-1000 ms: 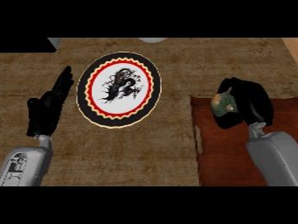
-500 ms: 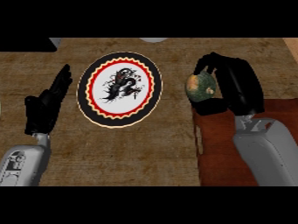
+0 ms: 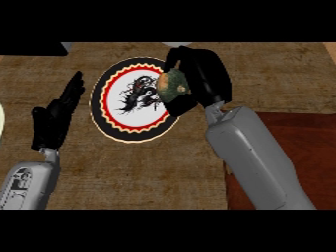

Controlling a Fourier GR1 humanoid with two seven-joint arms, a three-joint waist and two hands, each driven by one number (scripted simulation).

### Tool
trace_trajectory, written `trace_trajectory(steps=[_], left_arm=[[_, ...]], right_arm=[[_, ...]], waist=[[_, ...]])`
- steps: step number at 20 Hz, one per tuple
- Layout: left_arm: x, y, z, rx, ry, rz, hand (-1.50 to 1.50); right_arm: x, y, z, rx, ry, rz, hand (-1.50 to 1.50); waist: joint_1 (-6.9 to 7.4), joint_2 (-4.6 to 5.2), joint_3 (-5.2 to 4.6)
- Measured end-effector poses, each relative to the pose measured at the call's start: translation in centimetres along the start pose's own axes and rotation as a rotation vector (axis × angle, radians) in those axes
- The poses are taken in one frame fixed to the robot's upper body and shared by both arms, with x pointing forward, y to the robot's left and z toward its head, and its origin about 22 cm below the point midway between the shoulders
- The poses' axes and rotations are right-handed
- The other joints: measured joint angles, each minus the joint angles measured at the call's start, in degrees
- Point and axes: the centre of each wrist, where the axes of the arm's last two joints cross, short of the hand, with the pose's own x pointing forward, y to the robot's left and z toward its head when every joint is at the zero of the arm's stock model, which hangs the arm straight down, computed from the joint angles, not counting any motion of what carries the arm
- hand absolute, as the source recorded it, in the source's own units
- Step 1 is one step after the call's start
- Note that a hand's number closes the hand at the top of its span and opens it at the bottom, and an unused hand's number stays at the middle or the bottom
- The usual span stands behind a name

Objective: Pick the squash from the tray and place it in the plate

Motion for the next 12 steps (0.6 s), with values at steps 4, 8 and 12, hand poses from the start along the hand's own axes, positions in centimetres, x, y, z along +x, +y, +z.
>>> trace_trajectory(steps=[4,8,12], left_arm=[[0.2,-0.7,0.0,-0.017,-0.005,-0.002,0.0],[0.6,-1.5,-0.8,-0.025,-0.014,0.0,0.0],[0.7,-1.6,-1.0,-0.04,-0.021,0.003,0.0]], right_arm=[[1.3,1.9,-2.1,0.035,-0.002,-0.023,1.5],[2.0,4.3,-3.5,0.071,0.015,0.041,1.5],[1.8,6.2,-4.2,0.118,0.055,0.146,1.5]], waist=[[0.65,0.13,0.0],[1.42,0.43,-0.02],[2.47,0.64,-0.05]])
